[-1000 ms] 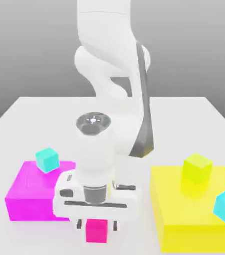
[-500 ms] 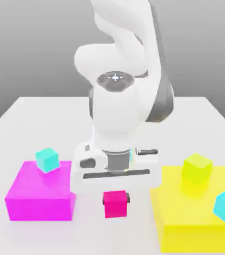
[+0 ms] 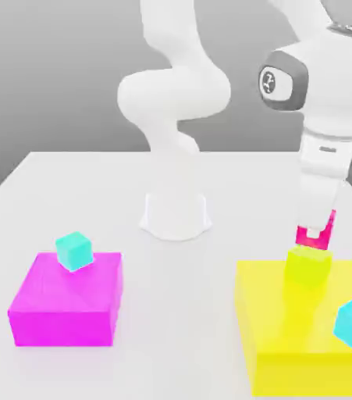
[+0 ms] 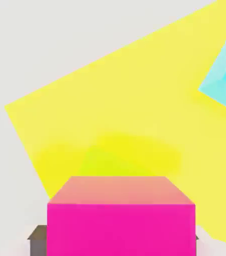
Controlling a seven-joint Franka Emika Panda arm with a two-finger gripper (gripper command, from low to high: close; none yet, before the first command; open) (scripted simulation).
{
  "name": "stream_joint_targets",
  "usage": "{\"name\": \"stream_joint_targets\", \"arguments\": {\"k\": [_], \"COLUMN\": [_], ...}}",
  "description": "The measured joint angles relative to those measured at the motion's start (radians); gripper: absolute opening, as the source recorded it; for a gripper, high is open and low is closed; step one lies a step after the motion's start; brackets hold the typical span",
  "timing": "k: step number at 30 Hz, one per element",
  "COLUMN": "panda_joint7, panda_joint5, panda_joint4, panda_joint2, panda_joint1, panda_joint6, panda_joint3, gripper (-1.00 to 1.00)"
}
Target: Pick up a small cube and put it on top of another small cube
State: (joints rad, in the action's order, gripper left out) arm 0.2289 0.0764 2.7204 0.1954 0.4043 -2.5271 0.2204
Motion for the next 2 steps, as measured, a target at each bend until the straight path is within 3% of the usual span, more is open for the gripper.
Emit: {"name": "stream_joint_targets", "arguments": {"k": [2], "panda_joint7": [0.0], "panda_joint5": [0.0], "panda_joint4": [0.0], "panda_joint2": [0.0], "panda_joint1": [0.0], "panda_joint6": [0.0], "panda_joint3": [0.0], "gripper": [1.0]}}
